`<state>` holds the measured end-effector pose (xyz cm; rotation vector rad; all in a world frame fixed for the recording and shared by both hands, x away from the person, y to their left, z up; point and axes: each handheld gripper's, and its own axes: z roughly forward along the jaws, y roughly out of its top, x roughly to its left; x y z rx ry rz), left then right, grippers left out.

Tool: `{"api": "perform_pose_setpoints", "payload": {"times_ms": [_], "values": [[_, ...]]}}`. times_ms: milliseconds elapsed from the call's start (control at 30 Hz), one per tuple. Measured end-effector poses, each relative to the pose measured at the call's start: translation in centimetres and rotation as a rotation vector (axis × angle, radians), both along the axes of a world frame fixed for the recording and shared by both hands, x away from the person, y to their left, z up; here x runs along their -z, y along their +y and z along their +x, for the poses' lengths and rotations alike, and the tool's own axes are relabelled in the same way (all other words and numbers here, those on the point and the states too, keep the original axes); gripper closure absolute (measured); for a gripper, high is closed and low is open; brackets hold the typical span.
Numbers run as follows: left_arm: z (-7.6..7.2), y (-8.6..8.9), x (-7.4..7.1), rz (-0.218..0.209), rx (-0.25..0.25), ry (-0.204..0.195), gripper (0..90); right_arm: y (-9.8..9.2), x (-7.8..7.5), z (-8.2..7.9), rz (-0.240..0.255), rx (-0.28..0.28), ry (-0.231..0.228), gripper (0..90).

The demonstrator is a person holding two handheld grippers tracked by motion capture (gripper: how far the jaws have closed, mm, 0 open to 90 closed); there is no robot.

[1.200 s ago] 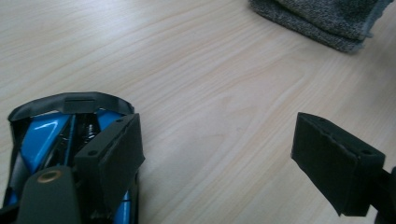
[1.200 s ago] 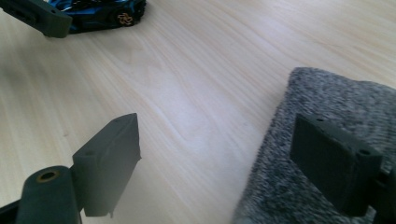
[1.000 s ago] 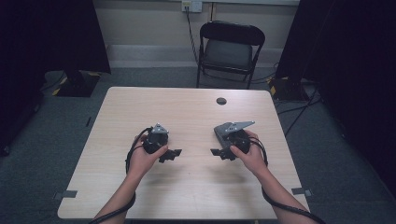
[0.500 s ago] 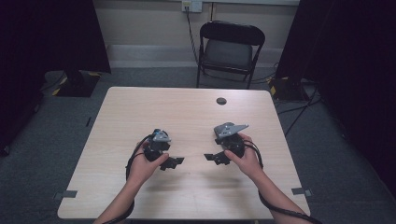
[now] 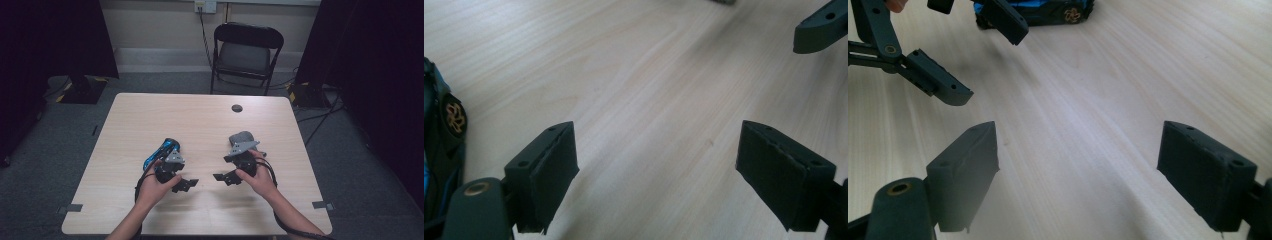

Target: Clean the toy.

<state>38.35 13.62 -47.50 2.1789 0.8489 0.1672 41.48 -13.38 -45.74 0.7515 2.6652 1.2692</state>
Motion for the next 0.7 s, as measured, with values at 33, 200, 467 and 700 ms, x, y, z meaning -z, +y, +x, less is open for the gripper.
{"api": "perform_pose_setpoints", "payload": {"times_ms": [33, 200, 467, 700], "values": [[-0.2, 0.0, 0.1, 0.011, 0.004, -0.003, 16.4, 0.1, 0.1, -0.2, -0.001, -0.004, 0.002, 15.8], [-1.4, -0.2, 0.8, 0.016, 0.044, -0.005, 16.4, 0.5, 0.8, -1.1, 0.004, -0.031, 0.012, 15.9], [-2.5, -0.3, 1.4, 0.021, 0.084, -0.007, 16.5, 1.2, 2.0, -2.5, -0.004, -0.084, 0.030, 15.8], [-2.9, -0.5, 1.8, 0.049, 0.099, -0.020, 16.5, 1.5, 2.9, -3.0, -0.020, -0.098, 0.038, 16.1]]}}
